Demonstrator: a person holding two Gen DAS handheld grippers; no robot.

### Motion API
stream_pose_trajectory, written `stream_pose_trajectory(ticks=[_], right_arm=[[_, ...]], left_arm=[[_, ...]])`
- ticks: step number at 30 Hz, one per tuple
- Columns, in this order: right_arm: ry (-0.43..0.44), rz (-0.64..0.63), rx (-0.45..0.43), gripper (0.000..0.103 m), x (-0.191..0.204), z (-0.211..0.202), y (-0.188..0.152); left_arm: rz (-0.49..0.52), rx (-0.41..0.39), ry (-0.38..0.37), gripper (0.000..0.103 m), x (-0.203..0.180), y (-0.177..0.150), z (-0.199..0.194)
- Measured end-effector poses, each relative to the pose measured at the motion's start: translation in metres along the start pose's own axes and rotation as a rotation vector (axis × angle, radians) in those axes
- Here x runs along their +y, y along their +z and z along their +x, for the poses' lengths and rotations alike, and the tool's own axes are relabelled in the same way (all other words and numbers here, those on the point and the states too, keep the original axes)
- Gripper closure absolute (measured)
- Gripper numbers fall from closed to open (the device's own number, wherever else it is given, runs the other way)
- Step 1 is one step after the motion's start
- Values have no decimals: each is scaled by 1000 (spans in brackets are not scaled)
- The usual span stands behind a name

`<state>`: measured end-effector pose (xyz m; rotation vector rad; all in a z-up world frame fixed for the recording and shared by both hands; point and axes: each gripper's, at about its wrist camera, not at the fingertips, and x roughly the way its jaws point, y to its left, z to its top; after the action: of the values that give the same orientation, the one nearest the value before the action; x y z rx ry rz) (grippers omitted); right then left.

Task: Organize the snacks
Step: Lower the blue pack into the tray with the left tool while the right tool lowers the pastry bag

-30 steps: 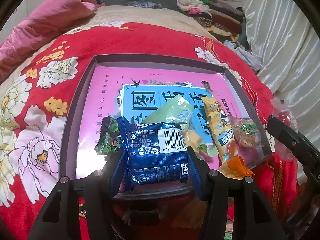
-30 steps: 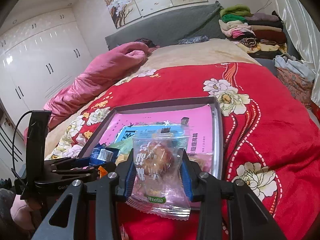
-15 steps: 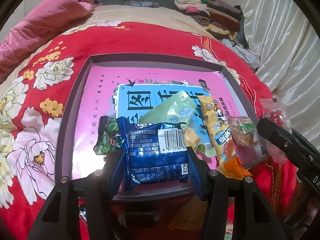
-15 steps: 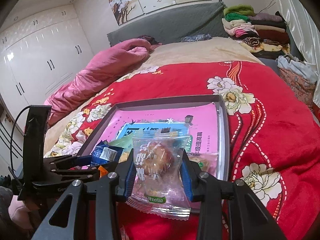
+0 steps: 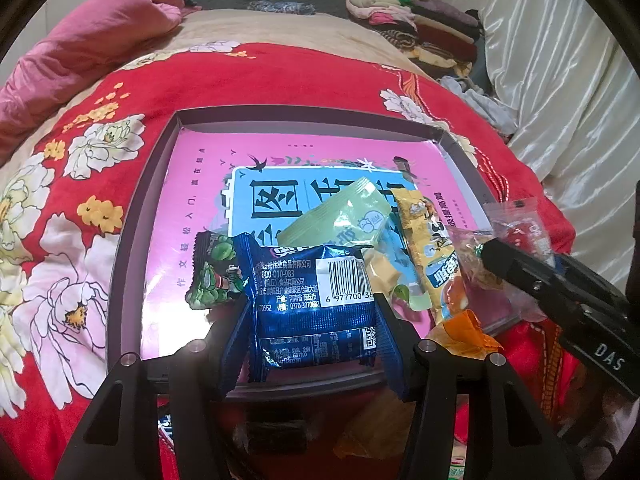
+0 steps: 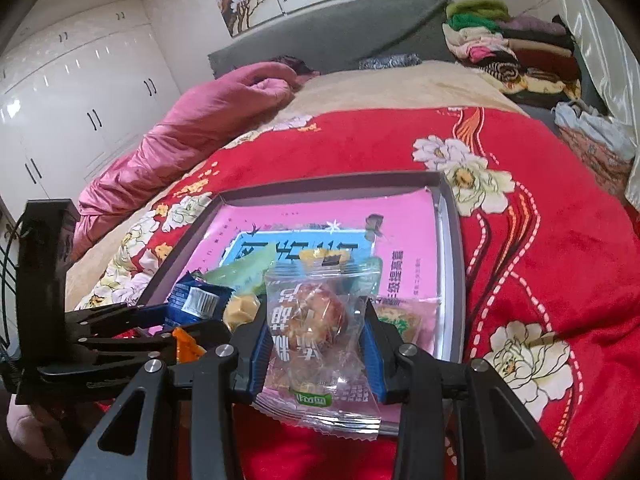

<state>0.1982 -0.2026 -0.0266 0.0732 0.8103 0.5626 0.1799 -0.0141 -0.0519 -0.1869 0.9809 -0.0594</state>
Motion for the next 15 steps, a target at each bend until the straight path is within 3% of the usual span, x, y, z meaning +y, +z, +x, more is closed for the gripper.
stream_pose_trajectory(ticks=[15], right_arm=[[13, -25, 29, 63, 5, 13, -2]], left_arm=[[5, 3, -11, 44, -2, -3, 1]])
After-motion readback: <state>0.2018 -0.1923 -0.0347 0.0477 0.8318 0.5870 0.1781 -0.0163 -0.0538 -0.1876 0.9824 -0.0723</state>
